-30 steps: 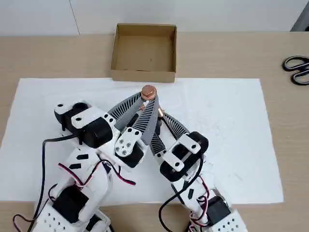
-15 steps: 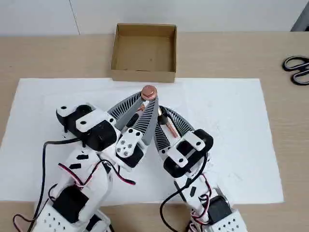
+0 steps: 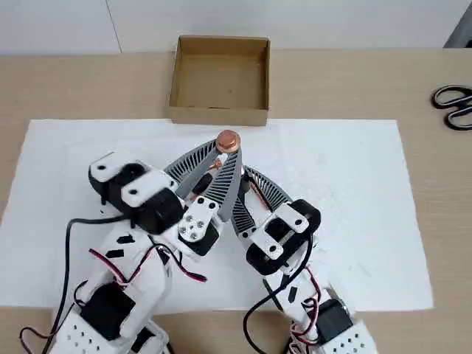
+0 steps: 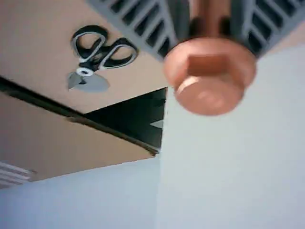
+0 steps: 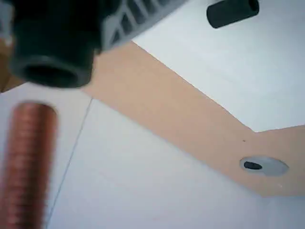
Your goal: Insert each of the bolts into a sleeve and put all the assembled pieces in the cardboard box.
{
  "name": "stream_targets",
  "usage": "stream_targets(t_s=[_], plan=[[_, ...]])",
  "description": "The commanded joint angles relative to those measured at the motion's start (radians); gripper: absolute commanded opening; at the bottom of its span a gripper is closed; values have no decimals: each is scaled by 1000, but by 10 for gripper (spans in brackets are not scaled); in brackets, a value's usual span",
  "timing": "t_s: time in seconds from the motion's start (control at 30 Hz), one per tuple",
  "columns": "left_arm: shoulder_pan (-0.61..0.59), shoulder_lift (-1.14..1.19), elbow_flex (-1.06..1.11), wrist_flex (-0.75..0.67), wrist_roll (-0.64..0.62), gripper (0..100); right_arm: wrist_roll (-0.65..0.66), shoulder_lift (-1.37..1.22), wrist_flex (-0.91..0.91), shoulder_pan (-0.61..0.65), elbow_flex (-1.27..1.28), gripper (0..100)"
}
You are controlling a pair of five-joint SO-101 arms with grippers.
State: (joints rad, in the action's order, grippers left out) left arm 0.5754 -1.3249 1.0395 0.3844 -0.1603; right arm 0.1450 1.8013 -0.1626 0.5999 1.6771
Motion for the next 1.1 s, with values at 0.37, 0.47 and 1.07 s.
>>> stream_targets(t_s=[0.37,0.47,1.07], plan=[[5,-20,97,-15,44,6,-2,15,-2,4,-31,5],[5,-20,122,-15,48,6,-2,15,-2,4,-31,5],[-3,-20,87,307,106,164,-2,13,-10,4,-77,5]])
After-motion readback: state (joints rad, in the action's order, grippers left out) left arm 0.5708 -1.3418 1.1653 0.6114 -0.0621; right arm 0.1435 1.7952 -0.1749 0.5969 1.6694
